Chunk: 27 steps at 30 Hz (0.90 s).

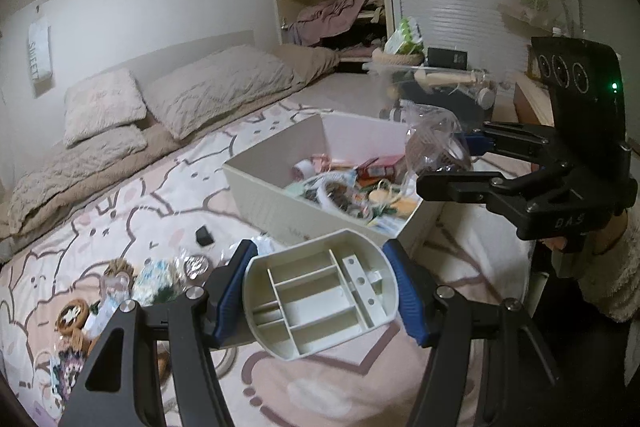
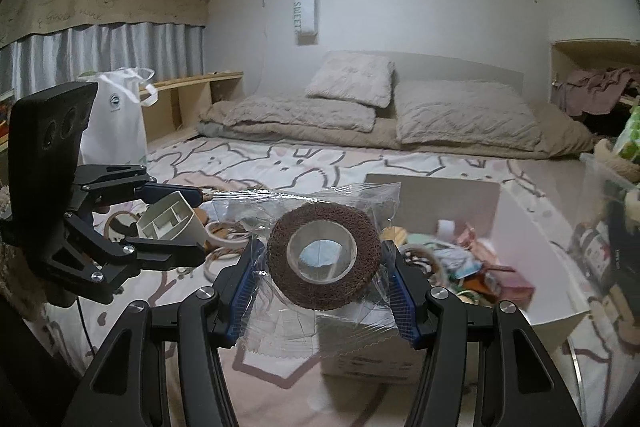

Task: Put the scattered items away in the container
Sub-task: 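Carry the white holder and bagged tape roll in both tools over the box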

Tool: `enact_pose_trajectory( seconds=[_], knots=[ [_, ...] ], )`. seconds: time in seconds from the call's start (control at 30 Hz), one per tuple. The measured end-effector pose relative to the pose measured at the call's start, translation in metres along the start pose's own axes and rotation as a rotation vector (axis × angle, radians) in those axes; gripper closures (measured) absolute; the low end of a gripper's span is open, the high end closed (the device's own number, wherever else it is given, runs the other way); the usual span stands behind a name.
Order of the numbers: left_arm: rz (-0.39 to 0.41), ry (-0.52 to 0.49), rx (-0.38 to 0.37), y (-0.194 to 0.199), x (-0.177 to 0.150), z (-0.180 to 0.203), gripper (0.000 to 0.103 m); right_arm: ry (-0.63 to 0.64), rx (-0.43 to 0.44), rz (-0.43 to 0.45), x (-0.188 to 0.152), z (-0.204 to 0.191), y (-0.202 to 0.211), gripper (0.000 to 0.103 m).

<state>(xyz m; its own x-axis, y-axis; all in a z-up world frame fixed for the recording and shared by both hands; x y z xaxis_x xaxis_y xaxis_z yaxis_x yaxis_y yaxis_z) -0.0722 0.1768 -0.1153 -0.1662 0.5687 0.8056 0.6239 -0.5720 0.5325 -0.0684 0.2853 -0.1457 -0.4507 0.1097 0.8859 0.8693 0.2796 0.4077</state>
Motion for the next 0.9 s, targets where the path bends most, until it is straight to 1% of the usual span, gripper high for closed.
enact_pose_trajectory(
  seconds=[0.2,0.57,0.9],
  knots=[
    [0.025,-0.002,0.0,-0.006,0.023,0.004,0.039,-0.017,-0.004,0.01,0.016,0.019,0.009,0.044],
    [0.058,0.023,0.018,-0.017,0.056,0.004,0.039,0.036,-0.014,0.065,0.059,0.043,0.027,0.044],
    [0.065,0.028,0.064,-0.03,0.085,-0.003,0.039,0.073,0.002,0.1,0.096,0.063,0.036,0.044]
  ],
)
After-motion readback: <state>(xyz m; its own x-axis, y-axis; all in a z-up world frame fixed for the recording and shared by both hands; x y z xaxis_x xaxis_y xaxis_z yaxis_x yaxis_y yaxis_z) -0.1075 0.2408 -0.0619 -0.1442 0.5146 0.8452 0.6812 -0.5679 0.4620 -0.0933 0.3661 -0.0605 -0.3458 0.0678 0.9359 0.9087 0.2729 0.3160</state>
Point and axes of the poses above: each gripper's, at about its wrist camera, not at the fingertips, and y roughly against the way its jaws point, z to its right, x to its top, the point moved 8 cm from there along -y, roughly the way its jaws point, and after that the axes turned 11 degrees about -y, right-handed, at the moved point
